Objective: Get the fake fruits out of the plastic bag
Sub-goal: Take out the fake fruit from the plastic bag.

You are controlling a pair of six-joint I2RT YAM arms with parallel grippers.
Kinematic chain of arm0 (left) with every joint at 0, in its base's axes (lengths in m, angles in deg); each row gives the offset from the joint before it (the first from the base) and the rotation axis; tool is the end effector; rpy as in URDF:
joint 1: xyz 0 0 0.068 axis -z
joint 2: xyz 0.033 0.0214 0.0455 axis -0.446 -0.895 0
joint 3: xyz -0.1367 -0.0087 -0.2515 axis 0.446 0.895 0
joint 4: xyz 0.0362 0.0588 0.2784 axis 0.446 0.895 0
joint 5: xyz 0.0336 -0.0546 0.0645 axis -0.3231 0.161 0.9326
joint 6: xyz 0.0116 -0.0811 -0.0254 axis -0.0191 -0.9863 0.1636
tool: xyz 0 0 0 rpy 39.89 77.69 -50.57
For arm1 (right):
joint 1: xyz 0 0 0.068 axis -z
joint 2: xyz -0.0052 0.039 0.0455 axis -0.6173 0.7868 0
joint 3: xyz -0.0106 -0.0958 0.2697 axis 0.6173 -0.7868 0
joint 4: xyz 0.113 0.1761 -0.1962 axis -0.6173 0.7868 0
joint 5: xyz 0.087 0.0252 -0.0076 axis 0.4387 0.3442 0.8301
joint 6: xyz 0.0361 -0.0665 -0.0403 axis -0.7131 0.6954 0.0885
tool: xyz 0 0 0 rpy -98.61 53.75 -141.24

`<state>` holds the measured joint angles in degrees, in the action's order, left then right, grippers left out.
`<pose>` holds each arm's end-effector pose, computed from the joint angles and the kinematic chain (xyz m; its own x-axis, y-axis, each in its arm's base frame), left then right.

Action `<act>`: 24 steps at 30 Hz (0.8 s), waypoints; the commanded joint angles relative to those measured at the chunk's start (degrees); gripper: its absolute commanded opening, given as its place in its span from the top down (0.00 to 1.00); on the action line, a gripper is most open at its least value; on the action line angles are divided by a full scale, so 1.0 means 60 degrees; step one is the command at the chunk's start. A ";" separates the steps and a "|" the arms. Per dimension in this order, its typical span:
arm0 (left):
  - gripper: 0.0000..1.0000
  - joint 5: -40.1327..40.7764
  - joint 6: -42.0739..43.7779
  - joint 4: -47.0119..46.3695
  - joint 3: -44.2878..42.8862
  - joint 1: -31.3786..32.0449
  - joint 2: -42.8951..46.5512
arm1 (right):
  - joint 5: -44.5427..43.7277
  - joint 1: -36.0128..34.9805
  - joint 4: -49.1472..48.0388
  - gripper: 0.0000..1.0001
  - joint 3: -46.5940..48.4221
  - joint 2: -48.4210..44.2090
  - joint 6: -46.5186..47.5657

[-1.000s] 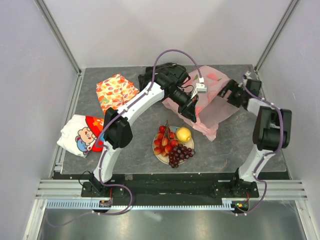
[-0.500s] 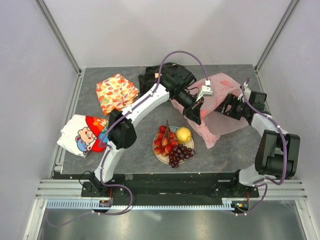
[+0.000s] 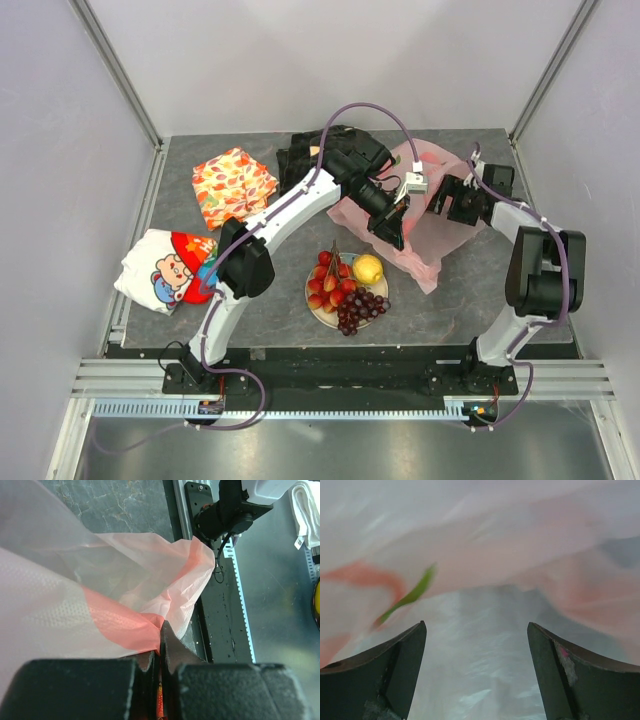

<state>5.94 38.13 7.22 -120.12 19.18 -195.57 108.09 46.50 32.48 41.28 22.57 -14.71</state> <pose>0.3232 -0.4217 0.2868 -0.2428 0.6022 -0.7605 0.8746 -0.2032 -0.4402 0.4071 -0.0251 0.1617 -0.7518 0.3026 -0.5858 -0.0151 0.8803 0.4741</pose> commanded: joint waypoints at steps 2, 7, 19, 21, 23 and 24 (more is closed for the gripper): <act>0.98 -0.0268 0.0015 -0.0240 -0.0298 0.0064 -0.0011 | -0.1066 0.0024 -0.0158 0.10 0.1192 0.0893 -0.0787; 0.99 -0.0341 0.0044 -0.0254 -0.0239 0.0108 -0.0055 | -0.0555 0.0024 -0.0246 0.11 0.1662 0.1246 -0.1082; 0.98 -0.0693 -0.0512 -0.0752 -0.0429 0.0225 -0.0172 | 0.0238 -0.0386 -0.0874 0.20 0.1458 0.1275 -0.2807; 0.98 -0.0824 -0.0658 -0.0884 -0.0429 0.0225 -0.0187 | 0.0253 -0.0444 -0.1066 0.20 0.1384 0.1348 -0.3233; 0.99 -0.0942 -0.0922 -0.0957 -0.0415 0.0225 -0.0216 | 0.0267 -0.0460 -0.1403 0.21 0.1355 0.1610 -0.3849; 0.98 -0.1044 -0.0981 -0.1030 -0.0386 0.0225 -0.0231 | 0.0311 -0.0460 -0.1447 0.21 0.1384 0.1714 -0.3996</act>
<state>3.47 35.75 3.90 -120.14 20.15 -196.25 108.61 43.88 28.55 48.85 30.29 -31.28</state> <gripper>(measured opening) 0.022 0.796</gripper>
